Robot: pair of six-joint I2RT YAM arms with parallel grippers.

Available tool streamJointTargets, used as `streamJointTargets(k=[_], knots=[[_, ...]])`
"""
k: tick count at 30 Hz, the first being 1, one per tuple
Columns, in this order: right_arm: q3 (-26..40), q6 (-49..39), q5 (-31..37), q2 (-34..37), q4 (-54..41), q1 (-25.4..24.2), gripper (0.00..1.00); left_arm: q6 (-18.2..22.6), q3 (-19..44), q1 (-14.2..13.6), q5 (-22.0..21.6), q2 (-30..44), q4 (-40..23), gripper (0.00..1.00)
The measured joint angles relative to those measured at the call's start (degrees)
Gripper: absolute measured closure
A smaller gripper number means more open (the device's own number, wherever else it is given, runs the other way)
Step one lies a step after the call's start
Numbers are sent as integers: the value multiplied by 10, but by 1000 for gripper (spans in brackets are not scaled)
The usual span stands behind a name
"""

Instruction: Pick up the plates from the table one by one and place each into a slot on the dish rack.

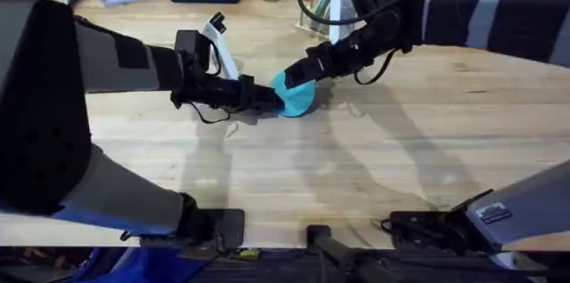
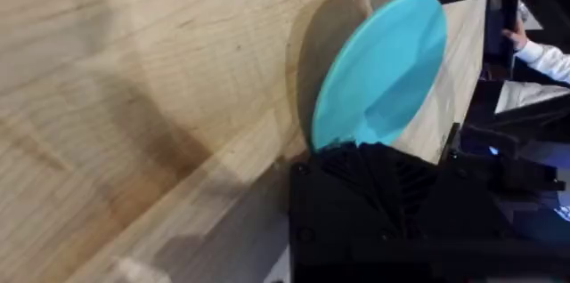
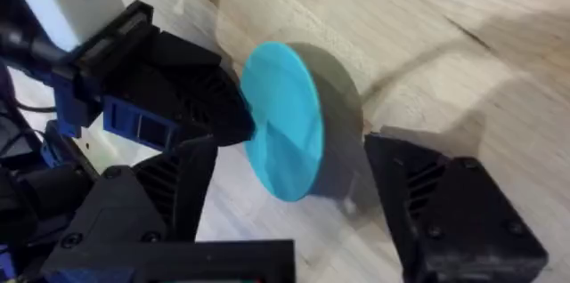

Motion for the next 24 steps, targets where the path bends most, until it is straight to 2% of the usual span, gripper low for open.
streamJointTargets(k=[10, 14, 17, 19, 22, 23, 24], knots=[[1, 34, -4, 18, 13, 1, 17, 0, 0, 0, 0, 0, 0, 959], [1, 39, -6, 20, 14, 7, 98, 0, 0, 0, 0, 0, 0, 959], [1, 43, -8, 20, 15, 9, 370, 0, 0, 0, 0, 0, 0, 959], [1, 45, -10, 20, 15, 9, 502, 0, 0, 0, 0, 0, 0, 960], [2, 44, -5, 20, 16, 8, 861, 0, 0, 0, 0, 0, 0, 960], [2, 47, -7, 20, 15, 6, 942, 0, 0, 0, 1, 0, 0, 960], [3, 47, -11, 20, 15, 5, 960, 0, 0, 0, 0, 0, 0, 960]])
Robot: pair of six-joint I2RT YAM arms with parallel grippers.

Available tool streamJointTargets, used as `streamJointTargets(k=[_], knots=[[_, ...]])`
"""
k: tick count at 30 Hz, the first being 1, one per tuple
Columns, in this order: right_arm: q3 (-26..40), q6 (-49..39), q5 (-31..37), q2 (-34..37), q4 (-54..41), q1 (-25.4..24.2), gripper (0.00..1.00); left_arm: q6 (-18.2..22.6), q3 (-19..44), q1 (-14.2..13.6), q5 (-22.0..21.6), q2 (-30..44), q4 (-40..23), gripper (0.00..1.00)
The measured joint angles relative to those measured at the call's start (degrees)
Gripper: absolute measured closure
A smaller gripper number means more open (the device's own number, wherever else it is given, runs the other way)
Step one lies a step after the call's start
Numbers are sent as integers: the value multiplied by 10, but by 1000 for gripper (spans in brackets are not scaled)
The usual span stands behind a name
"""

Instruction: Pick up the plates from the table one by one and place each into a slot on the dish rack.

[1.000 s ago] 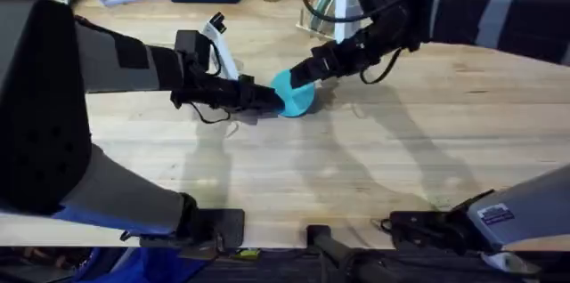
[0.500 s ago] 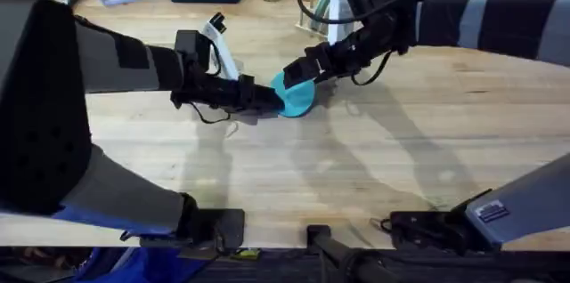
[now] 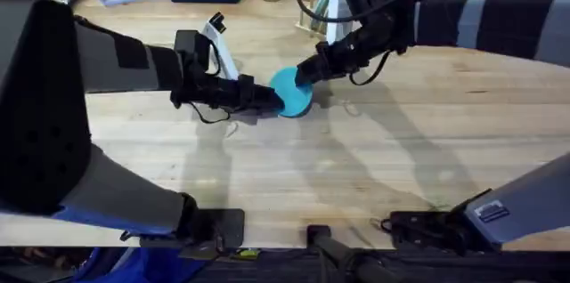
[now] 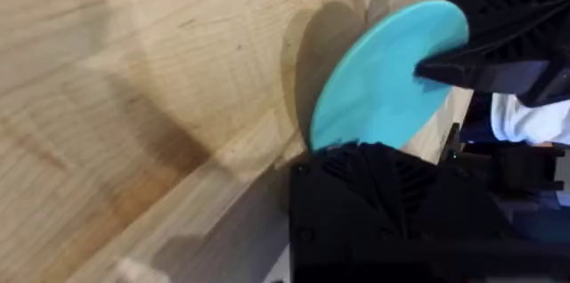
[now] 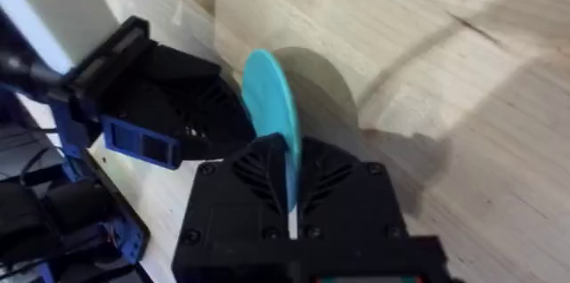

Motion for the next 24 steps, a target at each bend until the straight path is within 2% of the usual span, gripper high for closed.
streamJointTargets(k=[15, 20, 24], knots=[[3, -11, -4, 0, 1, -3, 974, 0, 7, 0, -1, 0, -4, 961], [4, -11, -8, -9, -1, -21, 973, -3, 32, -2, -22, -2, -9, 961], [4, -13, -1, -35, -12, -44, 973, -7, 63, -2, -51, -27, -53, 961]])
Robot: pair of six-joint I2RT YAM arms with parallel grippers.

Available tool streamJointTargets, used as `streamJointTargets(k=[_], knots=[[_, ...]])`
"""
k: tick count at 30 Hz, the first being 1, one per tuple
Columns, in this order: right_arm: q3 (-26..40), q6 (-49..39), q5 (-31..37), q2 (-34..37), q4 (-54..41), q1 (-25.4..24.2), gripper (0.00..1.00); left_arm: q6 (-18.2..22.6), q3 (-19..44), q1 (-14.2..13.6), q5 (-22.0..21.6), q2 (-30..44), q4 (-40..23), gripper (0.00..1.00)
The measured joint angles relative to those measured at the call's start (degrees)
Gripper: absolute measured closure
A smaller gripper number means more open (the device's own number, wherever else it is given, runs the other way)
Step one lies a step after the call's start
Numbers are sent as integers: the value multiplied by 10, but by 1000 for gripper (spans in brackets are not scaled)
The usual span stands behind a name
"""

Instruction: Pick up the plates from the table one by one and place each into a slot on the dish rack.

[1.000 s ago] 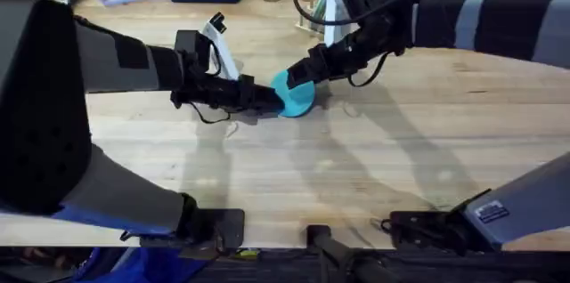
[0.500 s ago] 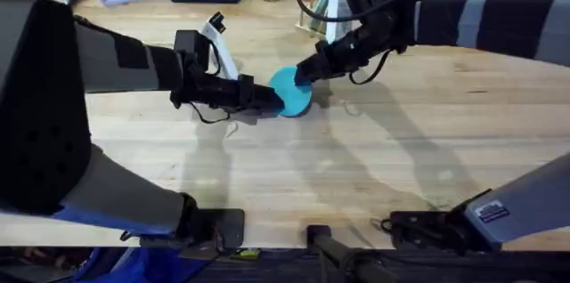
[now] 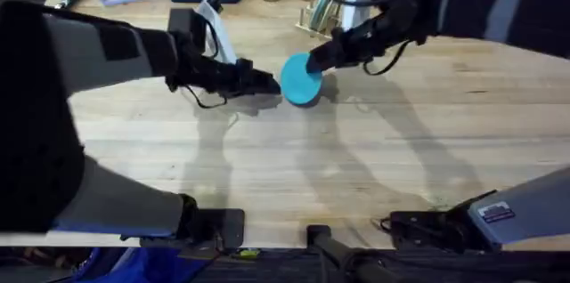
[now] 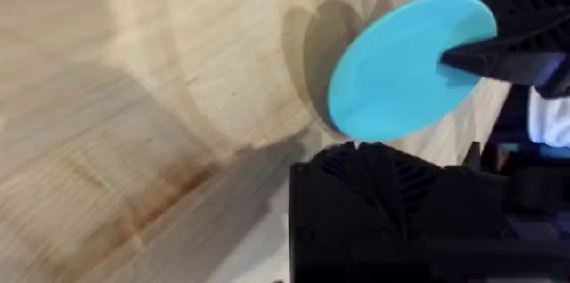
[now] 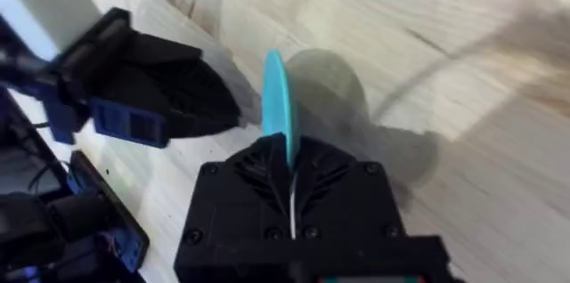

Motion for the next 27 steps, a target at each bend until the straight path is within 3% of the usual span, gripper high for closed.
streamJointTargets(k=[6, 16, 21, 27], knots=[[0, 0, 10, -44, -13, -25, 973, -2, 44, 0, -45, -71, -64, 961], [0, -2, 114, -150, -92, -28, 973, -2, 68, 0, -127, -197, -139, 961], [1, -2, 167, -207, -123, -28, 973, -1, 96, 0, -180, -251, -154, 962], [35, -2, 253, -243, -172, -28, 973, 12, 112, -4, -213, -295, -155, 962]])
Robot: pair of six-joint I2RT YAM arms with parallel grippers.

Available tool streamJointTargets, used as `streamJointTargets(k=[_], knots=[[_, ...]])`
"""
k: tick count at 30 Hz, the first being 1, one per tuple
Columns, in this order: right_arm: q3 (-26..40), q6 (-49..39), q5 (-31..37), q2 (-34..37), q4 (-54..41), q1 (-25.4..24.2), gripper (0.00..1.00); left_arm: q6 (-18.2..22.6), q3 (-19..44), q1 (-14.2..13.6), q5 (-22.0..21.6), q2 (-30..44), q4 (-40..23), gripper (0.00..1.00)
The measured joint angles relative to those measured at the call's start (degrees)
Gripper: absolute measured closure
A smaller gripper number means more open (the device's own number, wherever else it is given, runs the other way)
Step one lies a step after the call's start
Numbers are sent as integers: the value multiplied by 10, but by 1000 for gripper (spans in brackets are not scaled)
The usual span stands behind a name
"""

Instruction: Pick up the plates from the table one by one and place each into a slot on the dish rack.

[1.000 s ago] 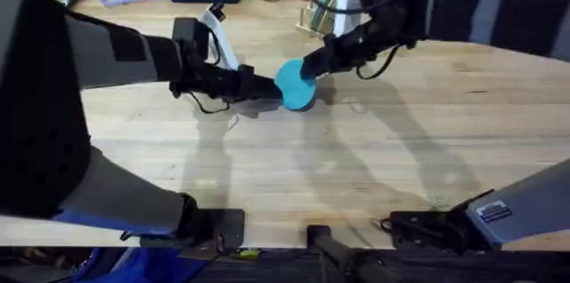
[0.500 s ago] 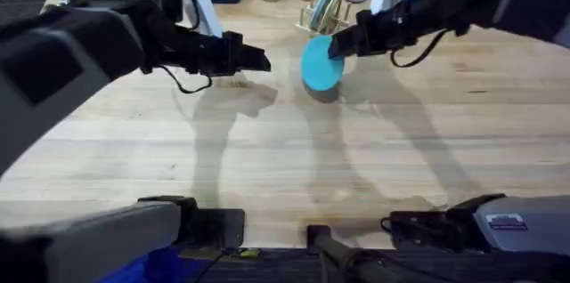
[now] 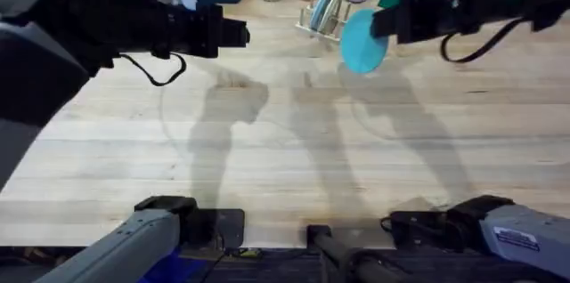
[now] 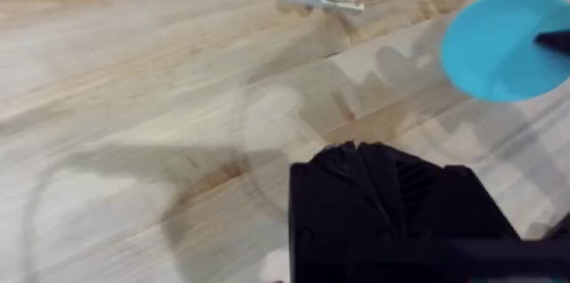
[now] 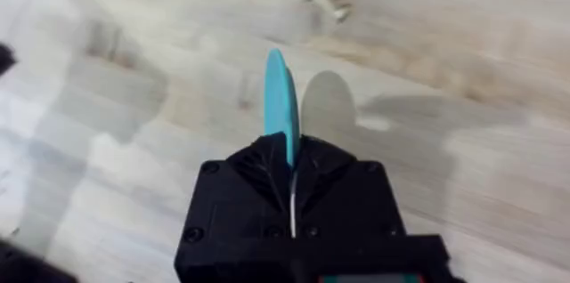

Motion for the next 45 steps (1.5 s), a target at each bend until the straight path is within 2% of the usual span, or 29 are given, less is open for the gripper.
streamJointTargets(k=[7, 15, 16, 17, 21, 22, 23, 33, 40, 45], knots=[[73, 3, 54, -2, -50, -1, 973, 16, 18, -21, -47, -7, -4, 963], [122, 24, 100, -3, -89, -1, 973, 35, 42, -62, -97, -7, -14, 961], [124, 27, 106, -3, -91, -1, 973, 39, 45, -65, -101, -7, -14, 900], [125, 31, 110, -3, -92, -1, 973, 41, 47, -66, -103, -7, -14, 795], [126, 39, 119, -3, -104, -1, 973, 41, 50, -67, -111, -7, -25, 164], [126, 40, 121, -3, -105, -1, 973, 40, 50, -67, -112, -7, -28, 52], [126, 41, 122, -3, -105, -1, 973, 41, 50, -67, -113, -7, -30, 18], [126, 43, 122, -3, -106, -1, 973, 42, 50, -67, -116, -7, -32, 5], [126, 47, 90, -3, -105, -1, 973, 42, 50, -67, -116, -7, -31, 6], [126, 93, 94, -3, -98, 0, 973, 42, 50, -67, -117, -7, -32, 5]])
